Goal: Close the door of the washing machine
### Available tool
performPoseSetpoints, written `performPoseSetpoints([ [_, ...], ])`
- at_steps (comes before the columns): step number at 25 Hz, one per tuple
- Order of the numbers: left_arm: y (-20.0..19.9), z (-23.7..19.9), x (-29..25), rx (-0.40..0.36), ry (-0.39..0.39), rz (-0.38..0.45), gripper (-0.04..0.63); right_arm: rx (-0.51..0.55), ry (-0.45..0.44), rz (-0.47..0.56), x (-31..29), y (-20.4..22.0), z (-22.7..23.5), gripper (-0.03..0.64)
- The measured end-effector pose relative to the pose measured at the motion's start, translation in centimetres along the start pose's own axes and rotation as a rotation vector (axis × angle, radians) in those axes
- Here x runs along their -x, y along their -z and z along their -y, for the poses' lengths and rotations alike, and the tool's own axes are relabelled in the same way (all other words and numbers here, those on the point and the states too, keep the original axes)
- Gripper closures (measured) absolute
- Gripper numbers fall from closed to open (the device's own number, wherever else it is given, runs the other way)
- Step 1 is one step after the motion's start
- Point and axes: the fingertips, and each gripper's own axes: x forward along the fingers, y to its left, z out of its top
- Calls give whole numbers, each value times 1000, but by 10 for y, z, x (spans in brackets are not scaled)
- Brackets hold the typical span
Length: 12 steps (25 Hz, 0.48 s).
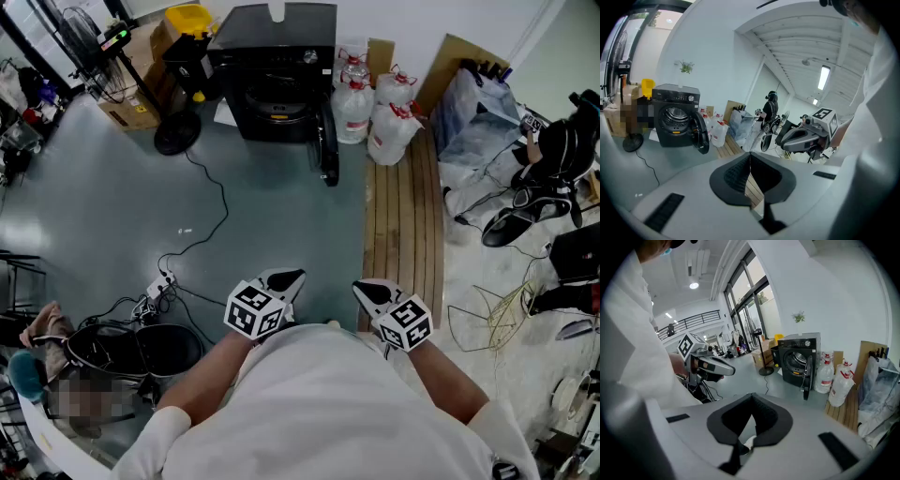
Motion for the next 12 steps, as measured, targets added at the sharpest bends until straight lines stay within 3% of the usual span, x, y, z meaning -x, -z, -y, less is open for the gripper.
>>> performPoseSetpoints([
  [12, 5, 21, 4, 21, -33, 26, 577, 12, -33, 15, 15, 8, -5, 610],
])
